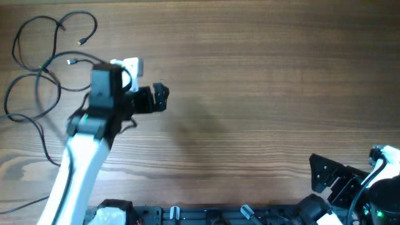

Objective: Untangle cables

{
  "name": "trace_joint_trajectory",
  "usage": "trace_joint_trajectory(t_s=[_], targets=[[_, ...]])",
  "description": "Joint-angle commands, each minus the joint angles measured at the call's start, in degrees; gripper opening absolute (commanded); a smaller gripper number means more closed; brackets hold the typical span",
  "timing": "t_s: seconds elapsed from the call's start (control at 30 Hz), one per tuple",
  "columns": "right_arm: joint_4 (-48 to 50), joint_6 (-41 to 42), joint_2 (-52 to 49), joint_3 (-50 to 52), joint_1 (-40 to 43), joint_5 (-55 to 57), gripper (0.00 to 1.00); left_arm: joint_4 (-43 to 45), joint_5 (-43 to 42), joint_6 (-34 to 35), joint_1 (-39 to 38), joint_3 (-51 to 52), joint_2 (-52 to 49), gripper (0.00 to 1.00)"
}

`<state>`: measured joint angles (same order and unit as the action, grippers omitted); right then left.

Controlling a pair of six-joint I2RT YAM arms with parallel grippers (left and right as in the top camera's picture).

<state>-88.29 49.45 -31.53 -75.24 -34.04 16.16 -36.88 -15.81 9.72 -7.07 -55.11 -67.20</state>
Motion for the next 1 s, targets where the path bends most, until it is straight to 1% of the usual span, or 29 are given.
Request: trace_joint_trajectory(t_s=[0.0,0.2,0.27,0.33,0.4,0.47,0.53,0.67,0.77,0.97], targets=[[0.46,3.72,0.31,2.25,-0.07,5.46,1.00,-6.47,-0.61,-0.35,-0.17,-0.48,10.64,1.00],[2.58,3.67,0.28,6.23,-0.07,4.92,1.00,-18.14,-0.66,-0.11,-0.17,0.85,29.70,1.00],[3.45,3.67,0.26,6.58,-0.07,4.76,1.00,-21.09,-0.66,1.29,-0.17,2.43,37.66,1.00],[4.35,3.67,0.26,6.58,-0.07,4.79,1.00,-22.18,-0.66,2.80,-0.17,3.45,43.74,1.00],[5.84,3.69,0.26,6.58,-0.07,4.79,1.00,-23.21,-0.66,2.73,-0.17,3.74,50.34,1.00],[6.29,3.69,0.26,6.58,-0.07,4.76,1.00,-24.04,-0.68,2.75,-0.17,3.74,54.03,1.00],[6.29,3.69,0.26,6.58,-0.07,4.74,1.00,-24.83,-0.68,2.75,-0.17,3.74,55.93,1.00],[6.14,3.65,0.26,6.58,-0.07,4.33,1.00,-26.60,-1.42,2.99,-0.17,3.74,56.00,1.00],[6.14,3.67,0.26,6.58,-0.07,4.33,1.00,-26.56,-1.55,4.28,-0.17,3.74,56.00,0.99],[6.29,3.72,0.26,6.58,-0.07,4.33,1.00,-25.81,-1.53,4.24,-0.17,3.74,56.00,1.00]])
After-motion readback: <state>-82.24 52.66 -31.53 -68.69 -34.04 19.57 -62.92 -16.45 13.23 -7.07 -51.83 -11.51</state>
